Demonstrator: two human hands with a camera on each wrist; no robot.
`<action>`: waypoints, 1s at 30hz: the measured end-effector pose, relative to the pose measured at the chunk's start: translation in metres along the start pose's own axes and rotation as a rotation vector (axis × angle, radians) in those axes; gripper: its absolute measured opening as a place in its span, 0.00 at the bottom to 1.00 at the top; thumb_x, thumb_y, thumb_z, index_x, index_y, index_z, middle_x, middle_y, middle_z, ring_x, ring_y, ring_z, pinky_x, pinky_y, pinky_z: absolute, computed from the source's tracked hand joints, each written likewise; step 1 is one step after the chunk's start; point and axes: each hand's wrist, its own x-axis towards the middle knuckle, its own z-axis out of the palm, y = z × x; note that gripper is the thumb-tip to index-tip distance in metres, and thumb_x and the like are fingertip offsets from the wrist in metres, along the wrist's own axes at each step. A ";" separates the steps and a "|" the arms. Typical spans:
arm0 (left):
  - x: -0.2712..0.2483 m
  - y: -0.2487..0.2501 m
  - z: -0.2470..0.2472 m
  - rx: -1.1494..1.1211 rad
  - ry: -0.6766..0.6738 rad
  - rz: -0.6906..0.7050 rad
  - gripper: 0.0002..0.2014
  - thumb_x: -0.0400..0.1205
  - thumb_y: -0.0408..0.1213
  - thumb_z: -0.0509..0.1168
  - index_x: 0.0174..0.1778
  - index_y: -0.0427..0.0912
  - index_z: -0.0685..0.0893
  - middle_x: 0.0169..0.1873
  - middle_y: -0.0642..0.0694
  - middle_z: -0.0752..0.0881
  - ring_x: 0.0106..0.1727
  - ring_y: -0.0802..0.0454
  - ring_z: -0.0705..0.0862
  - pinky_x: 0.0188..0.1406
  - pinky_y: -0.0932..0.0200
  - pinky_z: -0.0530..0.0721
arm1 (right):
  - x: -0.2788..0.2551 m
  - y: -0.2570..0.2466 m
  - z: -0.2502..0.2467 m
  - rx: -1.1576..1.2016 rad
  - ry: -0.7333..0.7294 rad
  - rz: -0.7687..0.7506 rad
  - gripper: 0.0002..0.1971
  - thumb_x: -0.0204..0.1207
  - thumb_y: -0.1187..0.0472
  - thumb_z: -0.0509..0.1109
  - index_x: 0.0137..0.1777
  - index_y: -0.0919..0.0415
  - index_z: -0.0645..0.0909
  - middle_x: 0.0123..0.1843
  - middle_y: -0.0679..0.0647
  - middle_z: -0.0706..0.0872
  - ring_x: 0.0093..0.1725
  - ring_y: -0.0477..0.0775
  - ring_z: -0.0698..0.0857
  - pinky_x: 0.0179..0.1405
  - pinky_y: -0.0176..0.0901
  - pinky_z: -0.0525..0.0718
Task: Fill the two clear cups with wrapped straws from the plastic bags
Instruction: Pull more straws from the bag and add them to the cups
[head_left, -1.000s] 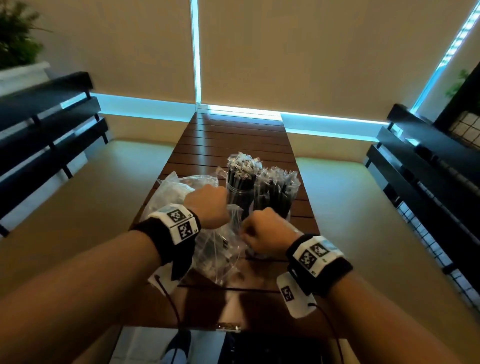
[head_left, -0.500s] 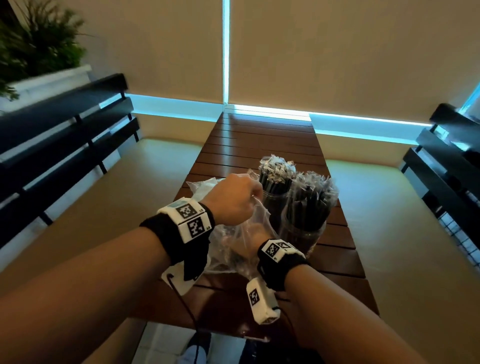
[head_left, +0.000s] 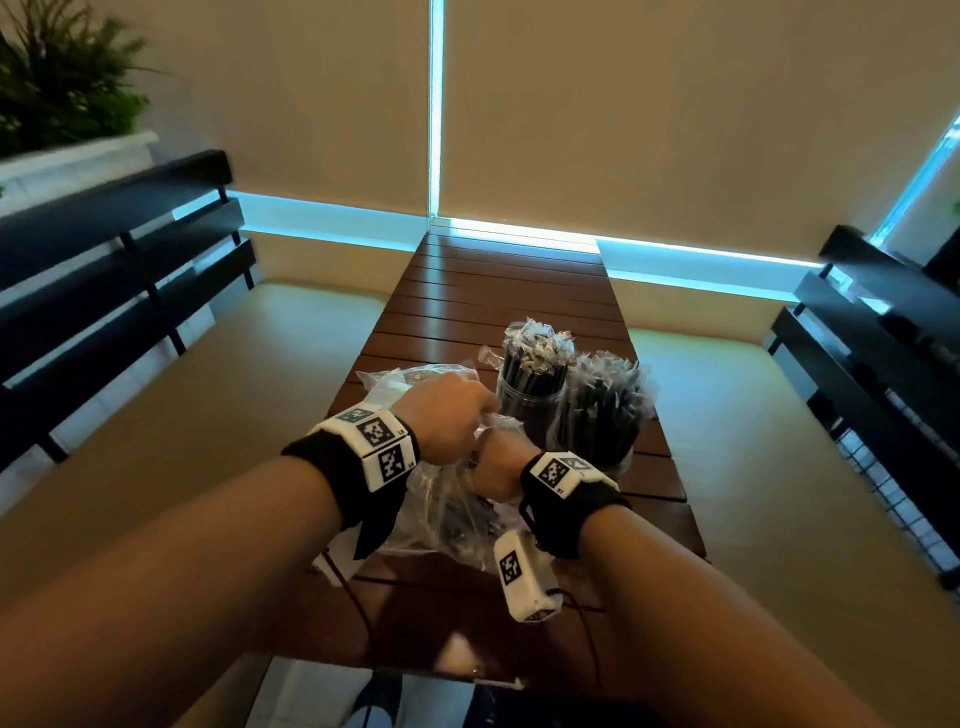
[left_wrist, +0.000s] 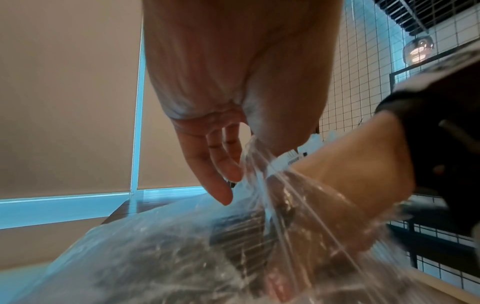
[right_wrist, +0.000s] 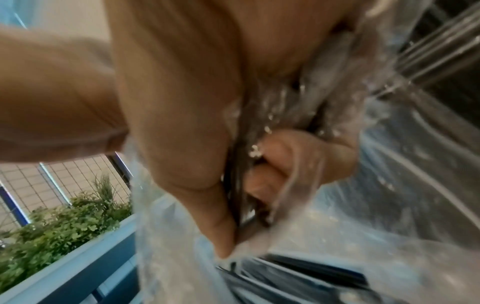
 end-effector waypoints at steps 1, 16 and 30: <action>0.002 -0.001 0.002 0.000 0.007 -0.007 0.15 0.81 0.30 0.64 0.62 0.44 0.88 0.60 0.44 0.84 0.59 0.47 0.84 0.51 0.59 0.76 | -0.003 0.000 -0.003 0.020 -0.008 0.029 0.15 0.78 0.56 0.66 0.58 0.65 0.82 0.51 0.58 0.85 0.47 0.57 0.80 0.42 0.44 0.77; 0.026 -0.020 0.007 0.028 0.137 -0.269 0.10 0.78 0.28 0.64 0.51 0.36 0.87 0.55 0.36 0.89 0.60 0.37 0.85 0.57 0.50 0.80 | -0.130 0.038 -0.135 -0.179 -0.112 0.077 0.13 0.78 0.50 0.73 0.51 0.60 0.83 0.44 0.54 0.87 0.40 0.53 0.84 0.42 0.45 0.85; 0.007 0.018 -0.057 -1.223 0.315 -0.326 0.33 0.82 0.72 0.49 0.47 0.48 0.87 0.51 0.42 0.92 0.58 0.41 0.87 0.66 0.42 0.79 | -0.131 0.048 -0.119 0.713 0.462 -0.217 0.12 0.86 0.59 0.66 0.39 0.57 0.75 0.28 0.48 0.78 0.25 0.46 0.74 0.27 0.38 0.75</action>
